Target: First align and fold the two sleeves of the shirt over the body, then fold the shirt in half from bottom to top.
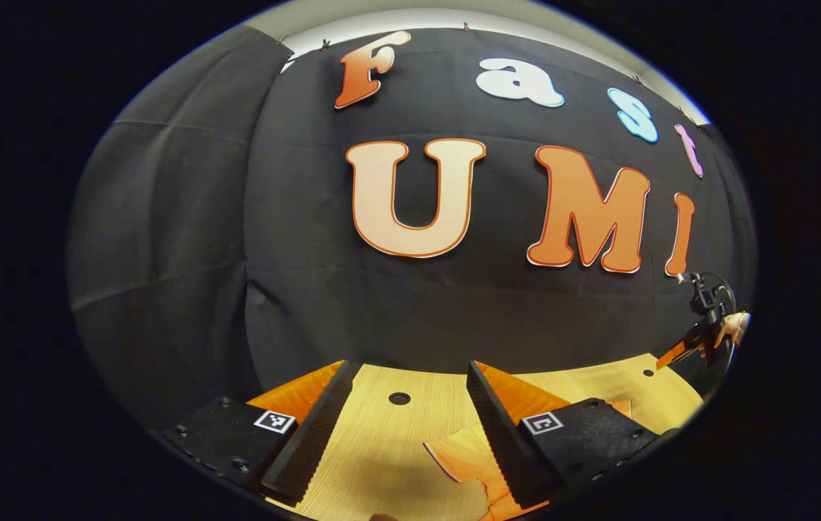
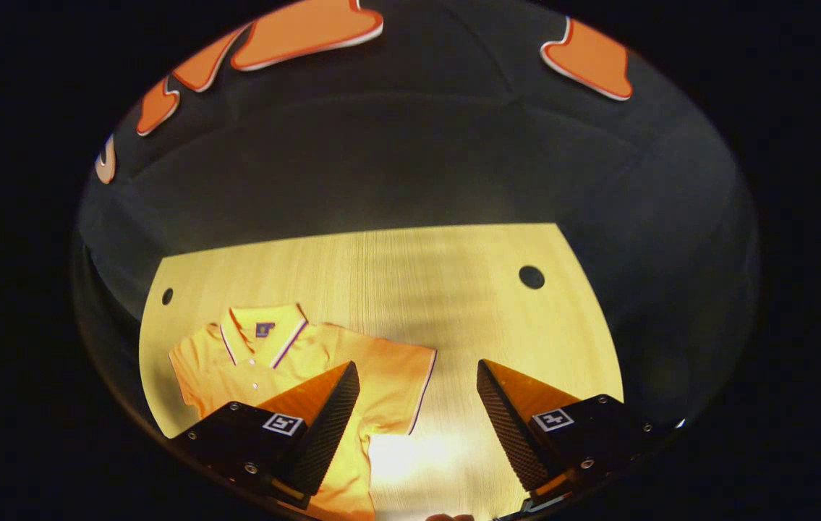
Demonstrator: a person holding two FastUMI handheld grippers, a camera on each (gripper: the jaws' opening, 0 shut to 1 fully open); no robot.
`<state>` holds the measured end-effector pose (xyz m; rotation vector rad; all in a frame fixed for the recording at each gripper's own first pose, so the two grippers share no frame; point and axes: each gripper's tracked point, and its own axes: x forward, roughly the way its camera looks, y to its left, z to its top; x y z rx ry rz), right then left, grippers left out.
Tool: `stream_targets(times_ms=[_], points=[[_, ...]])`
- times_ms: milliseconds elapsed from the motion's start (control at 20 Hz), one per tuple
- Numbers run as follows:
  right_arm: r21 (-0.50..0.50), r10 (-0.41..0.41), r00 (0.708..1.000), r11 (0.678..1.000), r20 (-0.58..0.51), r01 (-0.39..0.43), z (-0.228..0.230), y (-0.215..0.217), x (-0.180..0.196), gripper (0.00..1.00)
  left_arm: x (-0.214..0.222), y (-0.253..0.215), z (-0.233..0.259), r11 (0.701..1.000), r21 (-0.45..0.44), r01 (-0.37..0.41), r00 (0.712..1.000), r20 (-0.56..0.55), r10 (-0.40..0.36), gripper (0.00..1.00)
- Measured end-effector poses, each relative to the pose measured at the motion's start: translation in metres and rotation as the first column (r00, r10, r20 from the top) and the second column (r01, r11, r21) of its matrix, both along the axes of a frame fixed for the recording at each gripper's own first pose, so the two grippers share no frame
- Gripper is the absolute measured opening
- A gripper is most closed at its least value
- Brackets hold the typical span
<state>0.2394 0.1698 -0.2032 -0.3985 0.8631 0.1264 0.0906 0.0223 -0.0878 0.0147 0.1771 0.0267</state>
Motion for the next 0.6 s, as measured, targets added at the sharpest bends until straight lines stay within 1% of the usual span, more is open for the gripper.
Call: stream_targets(times_ms=[100, 250, 450, 500, 550, 600], points=[[-0.061, -0.023, 0.995, 0.998, -0.094, 0.017, -0.033, -0.013, 0.006, 1.0, 0.0, 0.0, -0.011, 1.0, -0.01, 0.001, 1.0, -0.028, -0.001, 0.98], [-0.096, -0.054, 0.985, 0.995, -0.162, 0.039, -0.067, -0.022, 0.011, 1.0, 0.001, 0.002, -0.024, 1.0, 0.005, -0.006, 0.998, -0.062, 0.006, 0.98], [-0.148, -0.113, 0.967, 0.986, -0.227, 0.08, -0.113, -0.039, 0.014, 1.0, 0.003, 0.006, -0.027, 1.0, 0.014, -0.019, 0.997, -0.075, 0.02, 0.98], [-0.156, -0.126, 0.962, 0.984, -0.241, 0.09, -0.121, -0.042, 0.013, 1.0, 0.002, 0.006, -0.029, 1.0, 0.013, -0.02, 0.997, -0.079, 0.021, 0.96], [-0.157, -0.135, 0.957, 0.983, -0.256, 0.096, -0.128, -0.043, 0.013, 1.0, 0.002, 0.006, -0.031, 1.0, 0.013, -0.022, 0.996, -0.084, 0.023, 0.98], [-0.157, -0.141, 0.952, 0.982, -0.27, 0.101, -0.134, -0.044, 0.011, 1.0, 0.001, 0.007, -0.033, 1.0, 0.013, -0.026, 0.996, -0.089, 0.027, 0.97]])
